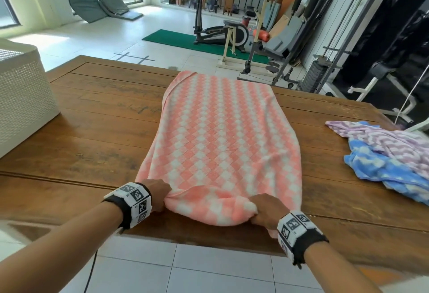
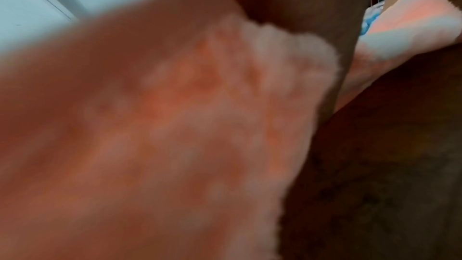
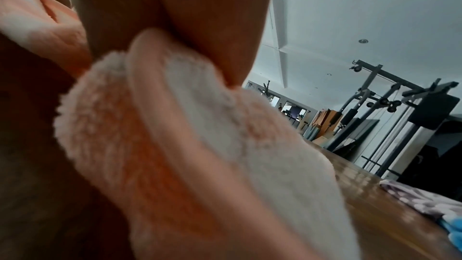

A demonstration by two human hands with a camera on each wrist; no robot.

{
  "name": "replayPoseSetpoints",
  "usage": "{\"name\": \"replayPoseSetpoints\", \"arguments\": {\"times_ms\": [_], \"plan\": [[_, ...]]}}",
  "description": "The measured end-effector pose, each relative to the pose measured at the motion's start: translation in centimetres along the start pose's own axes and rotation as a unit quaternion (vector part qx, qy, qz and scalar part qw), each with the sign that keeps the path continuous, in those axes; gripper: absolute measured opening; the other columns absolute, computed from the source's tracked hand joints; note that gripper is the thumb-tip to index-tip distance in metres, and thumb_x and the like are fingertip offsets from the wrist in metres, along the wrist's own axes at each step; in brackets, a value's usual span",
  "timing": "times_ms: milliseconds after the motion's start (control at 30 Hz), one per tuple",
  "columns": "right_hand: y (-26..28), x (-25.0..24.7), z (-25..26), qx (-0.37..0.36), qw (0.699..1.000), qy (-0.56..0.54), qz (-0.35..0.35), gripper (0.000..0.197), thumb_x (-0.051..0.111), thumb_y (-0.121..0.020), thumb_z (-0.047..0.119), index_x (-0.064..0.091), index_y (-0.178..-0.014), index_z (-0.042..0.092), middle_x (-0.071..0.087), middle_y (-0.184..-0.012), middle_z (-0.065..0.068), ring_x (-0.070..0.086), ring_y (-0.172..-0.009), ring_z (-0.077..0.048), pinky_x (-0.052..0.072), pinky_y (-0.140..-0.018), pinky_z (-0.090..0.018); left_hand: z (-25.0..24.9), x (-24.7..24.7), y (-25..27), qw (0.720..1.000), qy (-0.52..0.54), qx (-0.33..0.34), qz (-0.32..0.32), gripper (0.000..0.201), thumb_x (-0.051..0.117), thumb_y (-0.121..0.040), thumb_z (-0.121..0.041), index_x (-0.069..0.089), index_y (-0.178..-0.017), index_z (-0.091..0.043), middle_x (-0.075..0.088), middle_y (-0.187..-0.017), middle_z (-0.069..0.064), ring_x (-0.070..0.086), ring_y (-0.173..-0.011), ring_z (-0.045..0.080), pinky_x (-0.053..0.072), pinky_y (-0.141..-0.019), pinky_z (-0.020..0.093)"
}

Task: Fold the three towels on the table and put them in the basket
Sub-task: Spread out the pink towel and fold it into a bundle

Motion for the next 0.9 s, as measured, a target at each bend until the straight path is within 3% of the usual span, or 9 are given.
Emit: {"name": "replayPoseSetpoints", "arguments": {"times_ms": [133,200,267,333,500,600,700,800,900], "plan": [[0.6,0.0,1.4,-0.023,0.999,-0.046,-0.003,0.041,0.057,-0.084,0.019,0.045,-0.123,0.022,0.060,-0.118,-0.005,0.056,-0.105,-0.027,0.048,-0.087,-0.039,-0.5,-0.5,2.1,0.999,-0.038,-0.024,-0.029,0.034,0.054,-0.091,-0.026,0.056,-0.123,-0.013,0.059,-0.124,0.008,0.058,-0.113,0.024,0.048,-0.091,0.031],[0.7,0.7,2.3,-0.039,0.998,-0.038,0.020,0.026,0.055,-0.083,0.019,0.053,-0.109,0.021,0.064,-0.108,-0.004,0.058,-0.095,-0.026,0.050,-0.083,-0.039,-0.6,-0.2,3.0,0.999,-0.033,-0.029,-0.030,0.035,0.055,-0.091,-0.026,0.055,-0.124,-0.012,0.057,-0.125,0.008,0.056,-0.114,0.023,0.045,-0.092,0.030],[1.1,1.1,3.1,-0.047,0.999,-0.006,0.023,0.009,0.054,-0.086,0.027,0.055,-0.087,0.018,0.066,-0.095,-0.006,0.057,-0.082,-0.022,0.049,-0.070,-0.031,-0.4,0.5,3.6,0.999,-0.007,-0.029,-0.040,0.035,0.055,-0.091,-0.026,0.054,-0.123,-0.013,0.057,-0.125,0.006,0.055,-0.115,0.022,0.042,-0.093,0.028],[1.3,1.4,3.2,-0.048,0.999,0.011,0.010,0.021,0.054,-0.086,0.037,0.054,-0.078,0.017,0.063,-0.084,-0.005,0.055,-0.074,-0.022,0.042,-0.059,-0.027,-0.1,0.9,4.1,0.998,0.039,-0.026,-0.052,0.031,0.055,-0.089,-0.025,0.060,-0.118,-0.014,0.061,-0.121,0.005,0.058,-0.110,0.021,0.046,-0.093,0.028],[2.4,0.9,3.4,-0.053,0.998,0.045,0.006,0.032,0.068,-0.069,0.047,0.065,-0.083,0.018,0.064,-0.077,0.000,0.062,-0.072,-0.021,0.047,-0.061,-0.029,0.3,0.6,5.0,0.988,0.126,-0.016,-0.082,0.026,0.053,-0.084,-0.021,0.060,-0.110,-0.021,0.064,-0.115,0.001,0.060,-0.104,0.019,0.051,-0.091,0.033],[2.7,0.1,3.2,-0.030,0.998,0.051,-0.028,0.025,0.068,-0.072,0.027,0.060,-0.093,0.015,0.063,-0.083,-0.001,0.062,-0.078,-0.022,0.048,-0.062,-0.029,-0.1,0.7,5.0,0.987,0.141,-0.007,-0.072,0.034,0.061,-0.076,-0.037,0.057,-0.108,-0.026,0.064,-0.110,-0.001,0.061,-0.099,0.018,0.052,-0.088,0.036],[3.2,-0.4,3.4,-0.043,0.999,0.014,-0.026,0.012,0.060,-0.078,0.016,0.057,-0.089,0.018,0.063,-0.089,-0.003,0.057,-0.080,-0.021,0.047,-0.069,-0.031,-0.1,0.8,5.2,0.997,0.064,-0.031,-0.029,0.047,0.071,-0.072,-0.036,0.058,-0.115,-0.023,0.063,-0.113,0.000,0.061,-0.100,0.019,0.052,-0.085,0.030],[3.7,-0.1,3.8,-0.057,0.997,-0.050,0.027,0.021,0.055,-0.079,0.015,0.058,-0.100,0.016,0.062,-0.097,-0.004,0.056,-0.088,-0.023,0.048,-0.078,-0.033,0.2,0.5,5.2,0.999,-0.017,-0.043,-0.021,0.043,0.067,-0.080,-0.030,0.056,-0.118,-0.013,0.061,-0.118,0.008,0.061,-0.106,0.024,0.051,-0.086,0.031],[3.5,0.6,4.3,-0.051,0.995,-0.065,0.063,0.008,0.050,-0.072,0.007,0.053,-0.076,0.012,0.057,-0.079,-0.007,0.057,-0.083,-0.024,0.047,-0.068,-0.031,0.7,0.3,5.6,0.998,-0.046,-0.038,-0.036,0.030,0.057,-0.086,-0.027,0.058,-0.113,-0.013,0.061,-0.116,0.008,0.061,-0.106,0.024,0.050,-0.087,0.032]]}}
Point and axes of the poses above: each hand's wrist, its own y-axis away from the middle knuckle, its own x-axis out of the palm, z = x × y, the point moved 6 cm from there along -y, towards the middle knuckle
